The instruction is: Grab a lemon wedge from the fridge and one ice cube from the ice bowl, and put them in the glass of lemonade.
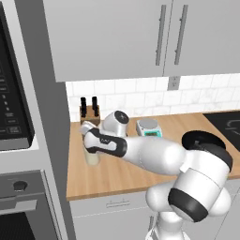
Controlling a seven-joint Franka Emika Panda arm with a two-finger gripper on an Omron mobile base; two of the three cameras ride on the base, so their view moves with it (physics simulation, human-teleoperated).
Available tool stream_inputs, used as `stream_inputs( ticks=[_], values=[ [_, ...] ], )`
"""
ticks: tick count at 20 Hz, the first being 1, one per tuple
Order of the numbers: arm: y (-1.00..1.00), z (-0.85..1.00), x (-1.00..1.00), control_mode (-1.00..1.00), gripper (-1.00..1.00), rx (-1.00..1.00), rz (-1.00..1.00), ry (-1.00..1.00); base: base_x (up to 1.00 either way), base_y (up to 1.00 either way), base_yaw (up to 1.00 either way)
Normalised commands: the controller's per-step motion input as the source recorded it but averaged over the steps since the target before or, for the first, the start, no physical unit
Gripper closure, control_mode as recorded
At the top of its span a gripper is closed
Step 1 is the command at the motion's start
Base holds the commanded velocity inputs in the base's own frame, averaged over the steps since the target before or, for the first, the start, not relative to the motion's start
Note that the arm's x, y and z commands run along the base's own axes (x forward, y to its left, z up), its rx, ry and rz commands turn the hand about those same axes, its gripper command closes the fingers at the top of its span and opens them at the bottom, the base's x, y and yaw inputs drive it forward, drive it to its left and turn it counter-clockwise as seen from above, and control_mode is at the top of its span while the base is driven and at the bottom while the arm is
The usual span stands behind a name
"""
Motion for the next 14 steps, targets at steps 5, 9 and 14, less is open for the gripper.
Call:
stream_inputs(
  ticks=[5,9,14],
  values=[
    [0.0,0.12,-0.16,-1.0,1.0,0.0,0.0,0.0,0.0,0.0,0.0],
    [0.0,0.24,-0.1,-1.0,1.0,0.0,0.0,0.0,0.0,0.0,0.0],
    [0.0,-0.09,0.3,-1.0,1.0,-0.01,0.0,0.01,0.0,0.0,0.0]
  ],
)
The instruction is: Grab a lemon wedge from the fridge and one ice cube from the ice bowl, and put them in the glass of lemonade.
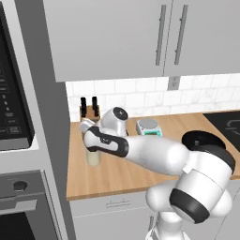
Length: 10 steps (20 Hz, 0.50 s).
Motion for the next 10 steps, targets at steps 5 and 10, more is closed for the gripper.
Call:
stream_inputs(
  ticks=[5,10],
  values=[
    [0.0,-0.41,0.39,-1.0,1.0,-0.05,0.0,0.0,0.0,0.0,0.0],
    [0.07,-0.34,0.01,-1.0,1.0,-0.06,0.0,0.0,0.0,0.0,0.0]
  ],
)
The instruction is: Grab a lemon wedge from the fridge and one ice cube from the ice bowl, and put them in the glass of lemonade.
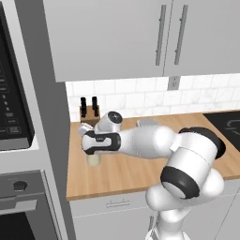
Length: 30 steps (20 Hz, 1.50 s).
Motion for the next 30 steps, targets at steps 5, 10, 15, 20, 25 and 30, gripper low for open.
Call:
stream_inputs(
  ticks=[5,10,15,20,25,30],
  values=[
    [0.14,-0.02,0.0,-1.0,-1.0,-0.04,0.0,0.0,0.0,0.0,0.0],
    [0.0,0.09,0.0,-1.0,-1.0,-0.01,0.0,0.0,0.0,0.0,0.0],
    [0.0,0.07,0.0,-1.0,-1.0,-0.01,0.0,0.0,0.0,0.0,0.0],
    [0.0,0.01,0.0,-1.0,-1.0,-0.01,0.0,0.0,0.0,0.0,0.0],
    [0.0,0.42,-0.02,-1.0,-1.0,0.0,0.0,0.0,0.0,0.0,0.0],
    [0.0,0.52,-0.35,-1.0,-1.0,-0.01,0.0,0.0,0.0,0.0,0.0]
  ],
)
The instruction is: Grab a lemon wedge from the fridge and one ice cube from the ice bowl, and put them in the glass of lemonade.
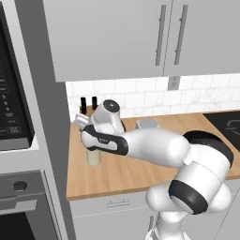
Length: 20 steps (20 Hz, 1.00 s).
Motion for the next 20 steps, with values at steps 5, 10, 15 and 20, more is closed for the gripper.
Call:
stream_inputs(
  ticks=[5,10,15,20],
  values=[
    [-0.22,0.08,-0.91,-1.0,-1.0,-0.06,0.0,0.0,0.0,0.0,0.0],
    [-0.9,0.16,-0.96,-1.0,-1.0,-0.17,0.0,0.0,0.0,0.0,0.0],
    [-1.0,0.37,-0.74,-1.0,-1.0,-0.22,0.05,0.0,0.0,0.0,0.0],
    [-1.0,0.39,-0.63,-1.0,-1.0,-0.19,0.07,0.0,0.0,0.0,0.0]
  ],
)
